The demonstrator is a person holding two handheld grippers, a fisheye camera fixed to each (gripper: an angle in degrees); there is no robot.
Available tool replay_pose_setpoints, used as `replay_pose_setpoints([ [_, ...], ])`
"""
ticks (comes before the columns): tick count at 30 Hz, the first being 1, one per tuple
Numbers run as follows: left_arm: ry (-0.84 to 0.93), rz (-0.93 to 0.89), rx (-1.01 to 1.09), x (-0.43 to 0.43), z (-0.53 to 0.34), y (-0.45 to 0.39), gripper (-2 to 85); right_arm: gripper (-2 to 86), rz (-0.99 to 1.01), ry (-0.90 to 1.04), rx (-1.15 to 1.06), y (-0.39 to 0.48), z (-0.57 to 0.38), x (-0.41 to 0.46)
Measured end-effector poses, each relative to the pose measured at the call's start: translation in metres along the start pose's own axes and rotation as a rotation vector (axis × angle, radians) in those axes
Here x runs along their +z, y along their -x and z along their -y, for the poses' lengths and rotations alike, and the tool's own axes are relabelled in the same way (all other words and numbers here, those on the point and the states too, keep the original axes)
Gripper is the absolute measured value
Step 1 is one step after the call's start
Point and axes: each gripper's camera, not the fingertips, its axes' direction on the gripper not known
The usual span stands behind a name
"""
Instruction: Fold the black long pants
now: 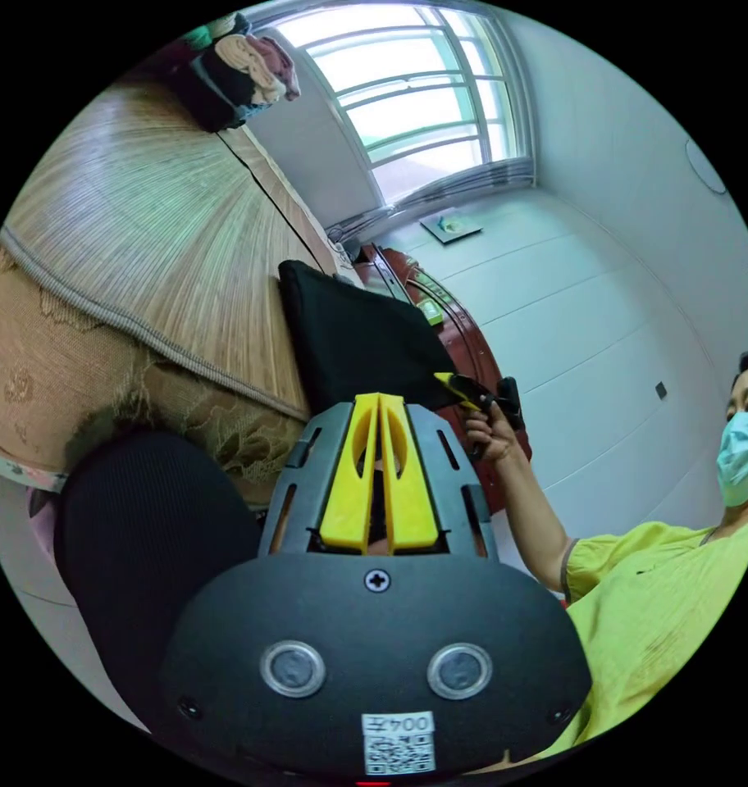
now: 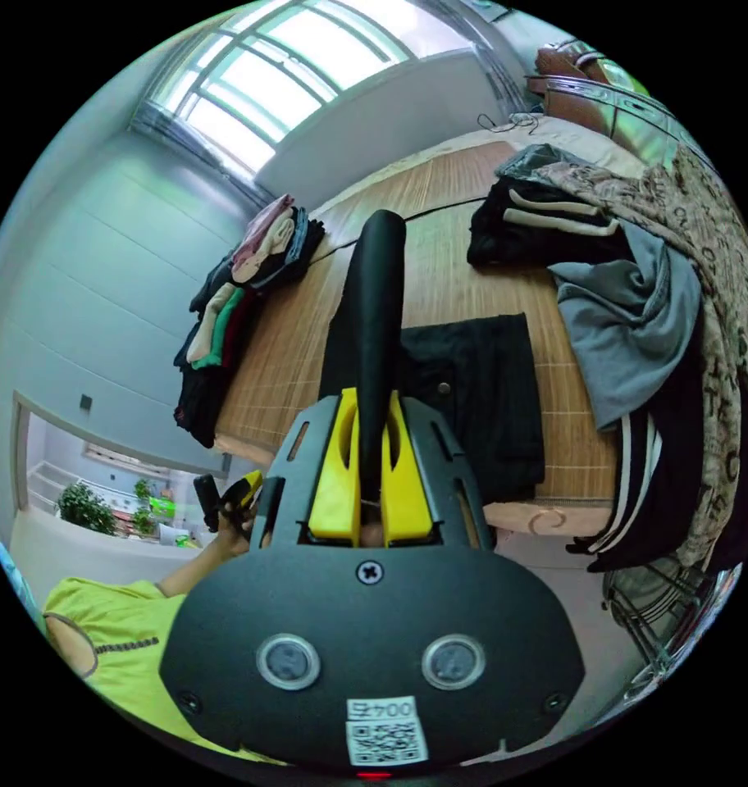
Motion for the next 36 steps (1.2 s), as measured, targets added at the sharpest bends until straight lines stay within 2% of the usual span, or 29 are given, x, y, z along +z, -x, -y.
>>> replay_pose_setpoints([
  [7, 0.03, 0.014, -0.001, 0.02, -0.002, 0.006, 0.0, 3.3, 0.057, 0.05, 0.3, -0.093, -0.049, 0.032],
  [8, 0.031, 0.016, -0.001, 0.022, -0.003, 0.006, 0.0, 3.4, 0.111, 0.022, 0.325, -0.098, -0.057, 0.032],
  [10, 0.036, 0.032, -0.002, 0.029, -0.007, 0.006, 0.1, 3.6, 0.134, -0.012, 0.314, -0.09, -0.061, 0.026],
  [13, 0.05, 0.065, 0.012, 0.042, -0.012, 0.003, 0.1, 4.4, 0.03, -0.016, 0.216, -0.062, -0.062, 0.021],
  [16, 0.082, 0.124, 0.023, 0.061, -0.017, -0.001, 0.1, 6.5, 0.015, 0.012, 0.264, -0.062, -0.068, 0.033],
  [19, 0.128, 0.201, 0.078, 0.08, -0.023, -0.013, 0.1, 6.4, -0.018, -0.153, 0.305, -0.047, -0.094, 0.011],
  [21, 0.137, 0.26, 0.14, 0.091, -0.026, -0.026, 0.2, 5.3, -0.144, -0.279, 0.269, -0.017, -0.115, -0.005],
  [23, 0.144, 0.327, 0.223, 0.106, -0.024, -0.041, 0.2, 3.4, -0.232, -0.359, 0.119, 0.044, -0.137, -0.001],
  [26, 0.182, 0.454, 0.397, 0.149, -0.005, -0.067, 0.1, 0.7, -0.174, -0.282, -0.082, 0.119, -0.147, 0.042],
  [29, 0.206, 0.564, 0.541, 0.202, 0.024, -0.09, 0.1, 0.7, -0.215, -0.201, -0.228, 0.181, -0.147, 0.094],
  [36, 0.327, 0.678, 0.721, 0.335, 0.07, -0.101, 0.2, 5.0, -0.291, -0.105, -0.323, 0.24, -0.134, 0.173],
])
